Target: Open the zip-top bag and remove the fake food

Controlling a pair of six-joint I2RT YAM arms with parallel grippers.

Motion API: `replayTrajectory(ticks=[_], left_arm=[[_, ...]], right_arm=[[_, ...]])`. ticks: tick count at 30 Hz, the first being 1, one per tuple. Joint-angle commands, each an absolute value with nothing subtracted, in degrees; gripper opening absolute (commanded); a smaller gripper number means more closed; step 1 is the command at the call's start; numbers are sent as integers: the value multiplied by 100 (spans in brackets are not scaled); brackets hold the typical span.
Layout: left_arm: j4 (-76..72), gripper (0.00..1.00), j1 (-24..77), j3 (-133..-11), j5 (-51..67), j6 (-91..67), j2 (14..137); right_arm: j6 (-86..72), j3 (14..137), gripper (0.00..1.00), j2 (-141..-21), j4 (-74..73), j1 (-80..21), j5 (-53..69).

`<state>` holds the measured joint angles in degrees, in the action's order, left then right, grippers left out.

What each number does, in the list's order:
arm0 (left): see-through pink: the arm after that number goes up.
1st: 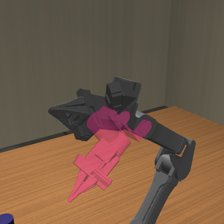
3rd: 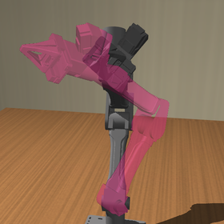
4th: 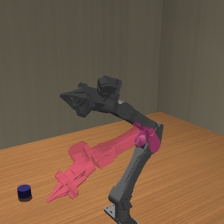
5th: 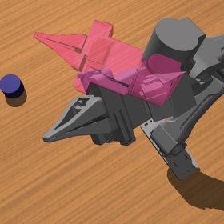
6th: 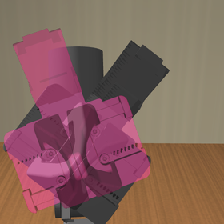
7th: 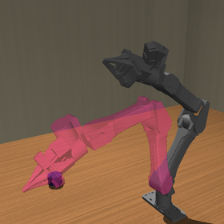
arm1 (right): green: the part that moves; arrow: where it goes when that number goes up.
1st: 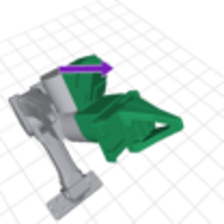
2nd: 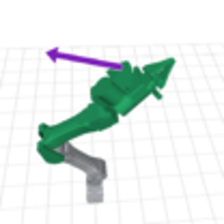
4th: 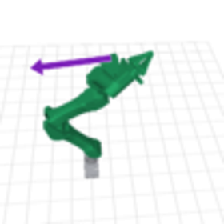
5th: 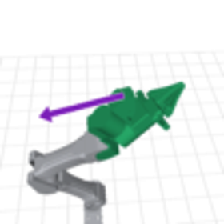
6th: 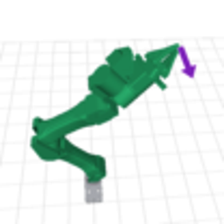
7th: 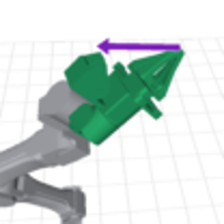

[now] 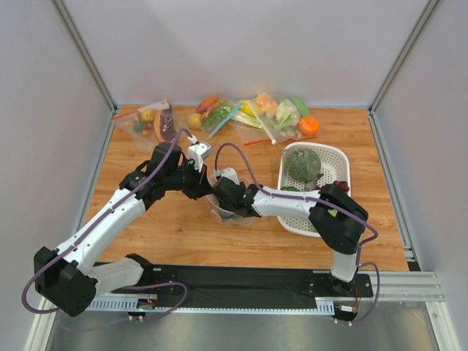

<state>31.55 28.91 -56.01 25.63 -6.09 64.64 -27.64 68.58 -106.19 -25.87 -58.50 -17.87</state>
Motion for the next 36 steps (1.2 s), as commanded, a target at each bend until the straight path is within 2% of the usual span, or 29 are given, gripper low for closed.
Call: replayTrajectory(ticks=[1, 7, 10, 24, 36], left_arm=[[3023, 0, 2918, -5783, 2681, -598, 6434], [3023, 0, 2918, -5792, 2681, -589, 6425], [3041, 0, 2918, -5792, 2663, -598, 6442], [3067, 0, 2918, -5810, 2646, -606, 6478], [3094, 0, 2918, -5818, 2619, -589, 6486]], right_arm=[[-2865, 6776, 63, -10775, -2435, -5810, -1846], [-2821, 6846, 43, -10478, -2522, -5810, -1872], [-2786, 6891, 40, -10188, -2619, -5818, -1828], [-2751, 7180, 41, -8825, -3015, -5985, -1617], [-3014, 6873, 42, -7920, -2664, -5994, -1459]])
